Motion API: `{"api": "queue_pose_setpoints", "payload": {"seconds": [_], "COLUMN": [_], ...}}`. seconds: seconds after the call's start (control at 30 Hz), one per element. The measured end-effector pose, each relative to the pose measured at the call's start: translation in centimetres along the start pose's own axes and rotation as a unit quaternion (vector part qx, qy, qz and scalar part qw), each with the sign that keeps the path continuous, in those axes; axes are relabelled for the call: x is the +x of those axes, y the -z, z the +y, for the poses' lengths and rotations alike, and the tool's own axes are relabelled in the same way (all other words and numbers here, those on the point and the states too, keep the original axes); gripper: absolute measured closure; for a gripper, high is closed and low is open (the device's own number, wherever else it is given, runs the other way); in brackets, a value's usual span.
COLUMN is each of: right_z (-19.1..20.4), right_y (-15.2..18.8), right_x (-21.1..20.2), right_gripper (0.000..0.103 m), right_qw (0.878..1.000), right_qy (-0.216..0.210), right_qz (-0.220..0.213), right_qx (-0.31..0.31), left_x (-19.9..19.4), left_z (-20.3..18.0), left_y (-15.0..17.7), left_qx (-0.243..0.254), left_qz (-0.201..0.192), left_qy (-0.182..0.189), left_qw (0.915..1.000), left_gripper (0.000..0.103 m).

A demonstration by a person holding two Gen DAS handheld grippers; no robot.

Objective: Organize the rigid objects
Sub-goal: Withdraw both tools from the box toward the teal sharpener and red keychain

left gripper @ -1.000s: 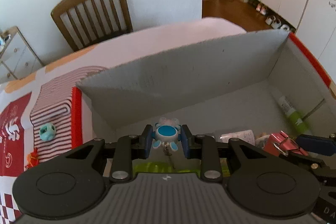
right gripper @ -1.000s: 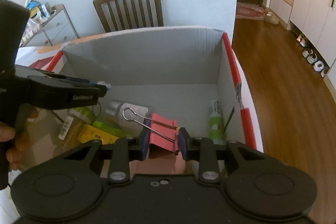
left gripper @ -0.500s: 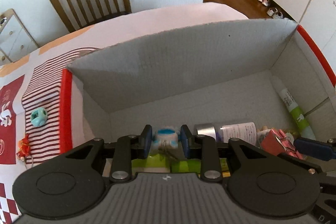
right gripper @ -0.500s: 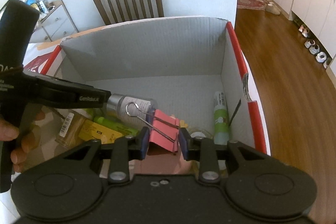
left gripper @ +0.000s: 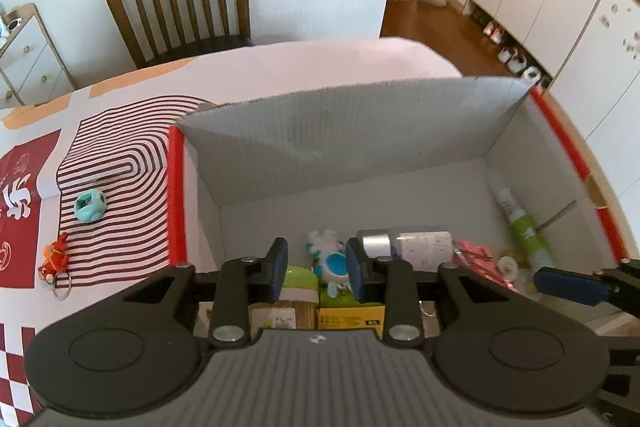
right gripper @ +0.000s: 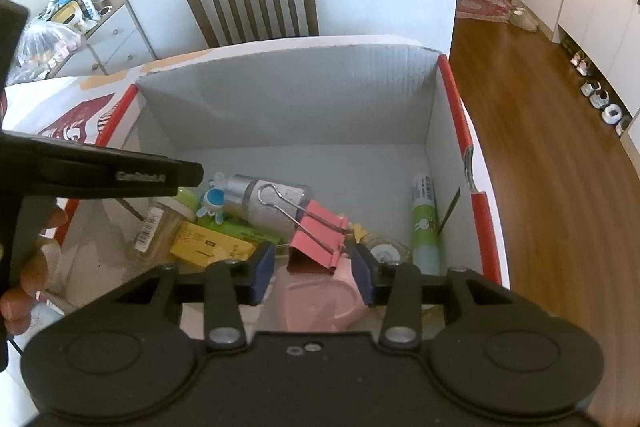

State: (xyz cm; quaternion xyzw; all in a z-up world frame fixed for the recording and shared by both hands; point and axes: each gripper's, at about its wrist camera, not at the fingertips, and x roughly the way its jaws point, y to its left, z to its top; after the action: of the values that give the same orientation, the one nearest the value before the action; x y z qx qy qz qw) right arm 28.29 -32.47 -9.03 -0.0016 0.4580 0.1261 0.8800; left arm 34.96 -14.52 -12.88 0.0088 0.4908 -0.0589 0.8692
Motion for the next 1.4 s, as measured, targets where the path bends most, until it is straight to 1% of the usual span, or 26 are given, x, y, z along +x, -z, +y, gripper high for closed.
{"api": "queue_pose_setpoints", "payload": {"seconds": [0.03,0.07,0.1,0.2,0.33,0.63,0.7,0.77,0.9,1.0,1.03,1.07,1.1,1.13,1.33,1.37,1.4], "right_z": [0.1,0.2,0.2,0.6,1.2,3.2,3.8,4.5,6.3,7.7,8.3,8.8,9.4,10.0,13.8,14.4,14.9], "right_y": [0.0,0.0,0.0,0.1,0.2,0.7,0.7,0.7,0.9,1.1,1.3,1.4,1.5,1.6,2.0,2.1,2.2], "right_x": [-0.3,-0.5,-0.8,-1.6,-2.6,-4.8,-5.3,-5.7,-6.6,-7.2,-7.4,-7.6,-7.8,-7.9,-8.6,-8.7,-8.7], "right_gripper": [0.058,0.057,0.056,0.053,0.049,0.040,0.038,0.033,0.030,0.026,0.023,0.020,0.019,0.017,0.006,0.004,0.004], "right_qw": [1.000,1.000,1.000,1.000,1.000,0.999,0.999,0.999,0.998,0.997,0.997,0.997,0.996,0.996,0.992,0.991,0.991], "right_qy": [0.000,-0.001,-0.001,-0.004,-0.004,-0.006,-0.009,-0.011,-0.012,-0.015,-0.018,-0.020,-0.023,-0.028,-0.061,-0.063,-0.067], "right_qz": [-0.002,-0.004,-0.006,-0.009,-0.017,-0.038,-0.042,-0.049,-0.061,-0.070,-0.073,-0.076,-0.080,-0.082,-0.101,-0.104,-0.107], "right_qx": [-0.001,-0.002,-0.003,-0.003,-0.008,-0.016,-0.015,-0.013,-0.016,-0.019,-0.021,-0.023,-0.027,-0.030,-0.048,-0.049,-0.050], "left_x": [-0.3,-1.0,-1.5,-2.9,-4.7,-9.2,-10.2,-11.2,-13.0,-14.4,-14.8,-15.3,-15.6,-16.1,-17.8,-18.0,-18.1], "left_z": [0.3,0.6,0.7,0.8,1.6,2.9,3.5,4.0,5.6,7.1,7.7,8.3,8.9,9.7,14.0,14.7,15.4], "left_y": [0.0,0.1,0.3,0.6,1.1,3.3,3.9,4.5,5.8,6.8,7.2,7.6,7.9,8.3,10.4,10.8,11.1], "left_qx": [-0.004,-0.008,-0.010,-0.010,-0.014,0.005,0.007,0.009,0.008,0.009,0.008,0.006,0.004,0.002,-0.004,-0.005,-0.006], "left_qz": [-0.004,-0.012,-0.019,-0.034,-0.050,-0.094,-0.102,-0.113,-0.127,-0.137,-0.140,-0.143,-0.146,-0.150,-0.161,-0.163,-0.164], "left_qy": [0.004,0.008,0.009,0.010,0.020,0.030,0.033,0.034,0.038,0.037,0.036,0.034,0.034,0.034,0.029,0.026,0.022], "left_qw": [1.0000,0.9999,0.9997,0.9993,0.9985,0.9951,0.9942,0.9930,0.9911,0.9899,0.9895,0.9891,0.9887,0.9880,0.9865,0.9863,0.9862], "left_gripper": [0.057,0.048,0.045,0.045,0.045,0.045,0.045,0.045,0.045,0.045,0.045,0.041,0.035,0.033,0.032,0.031,0.027]}}
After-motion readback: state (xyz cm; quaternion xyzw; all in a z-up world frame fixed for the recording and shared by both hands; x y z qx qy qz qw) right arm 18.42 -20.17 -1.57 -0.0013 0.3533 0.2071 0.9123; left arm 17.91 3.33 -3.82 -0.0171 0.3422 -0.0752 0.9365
